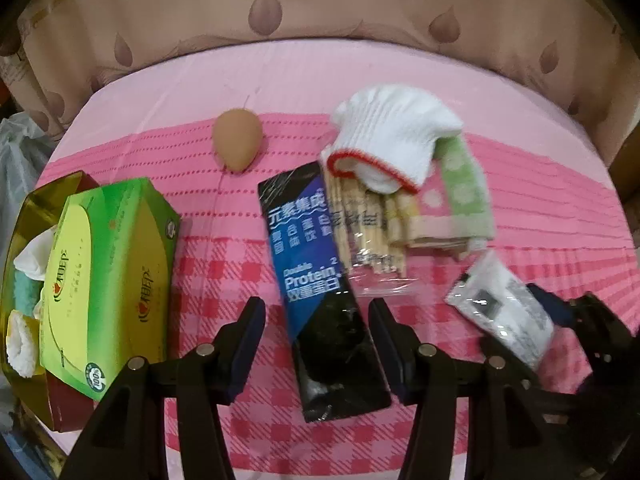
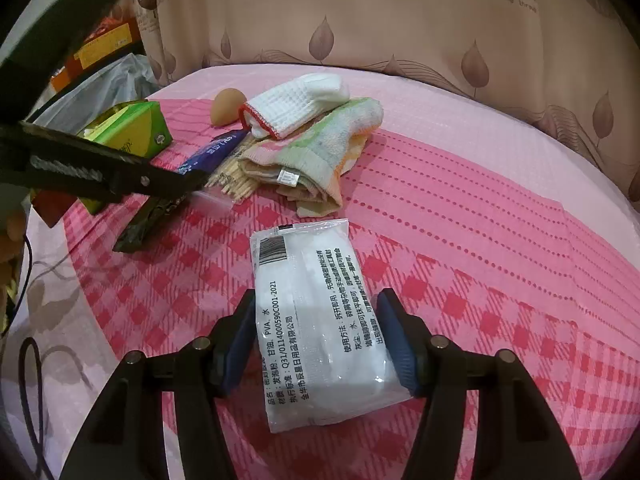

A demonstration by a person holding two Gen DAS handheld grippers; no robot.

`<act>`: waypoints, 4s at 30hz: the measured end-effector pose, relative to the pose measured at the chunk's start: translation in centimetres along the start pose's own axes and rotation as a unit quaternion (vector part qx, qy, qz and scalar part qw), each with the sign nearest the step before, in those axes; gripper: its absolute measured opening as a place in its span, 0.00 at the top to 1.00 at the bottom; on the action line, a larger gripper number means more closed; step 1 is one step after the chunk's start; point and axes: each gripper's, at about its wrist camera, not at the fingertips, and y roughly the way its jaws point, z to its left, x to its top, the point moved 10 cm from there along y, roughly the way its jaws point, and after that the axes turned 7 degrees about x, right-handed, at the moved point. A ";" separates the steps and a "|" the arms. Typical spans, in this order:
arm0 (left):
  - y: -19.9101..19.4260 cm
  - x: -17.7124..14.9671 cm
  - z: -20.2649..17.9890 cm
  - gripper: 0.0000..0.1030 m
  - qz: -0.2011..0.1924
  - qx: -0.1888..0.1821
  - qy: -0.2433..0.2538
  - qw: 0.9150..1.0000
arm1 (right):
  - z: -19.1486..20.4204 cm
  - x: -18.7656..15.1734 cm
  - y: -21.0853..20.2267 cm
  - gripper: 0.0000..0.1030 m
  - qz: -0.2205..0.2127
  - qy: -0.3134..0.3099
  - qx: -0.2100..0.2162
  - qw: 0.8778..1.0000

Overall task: Organize soft objects
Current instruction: 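Grasp the white packet with the right gripper while the left gripper grasps the Double Protein packet, then carry the protein packet over the gold tin with the left gripper while the right gripper holds the white packet, then lower the protein packet into the gold tin and open the left gripper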

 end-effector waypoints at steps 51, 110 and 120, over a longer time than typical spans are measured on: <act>-7.5 -0.6 10.2 0.60 -0.096 0.013 -0.023 0.995 | 0.2 0.2 0.2 0.43 0.000 0.002 0.000 1.000; -1.9 -5.1 31.8 0.48 -0.060 0.085 -0.155 0.982 | 0.1 0.1 0.5 0.41 0.003 -0.001 -0.005 1.000; -4.4 -5.8 33.7 0.48 -0.097 0.113 -0.192 0.970 | 0.2 0.0 0.4 0.49 0.000 0.009 -0.024 1.000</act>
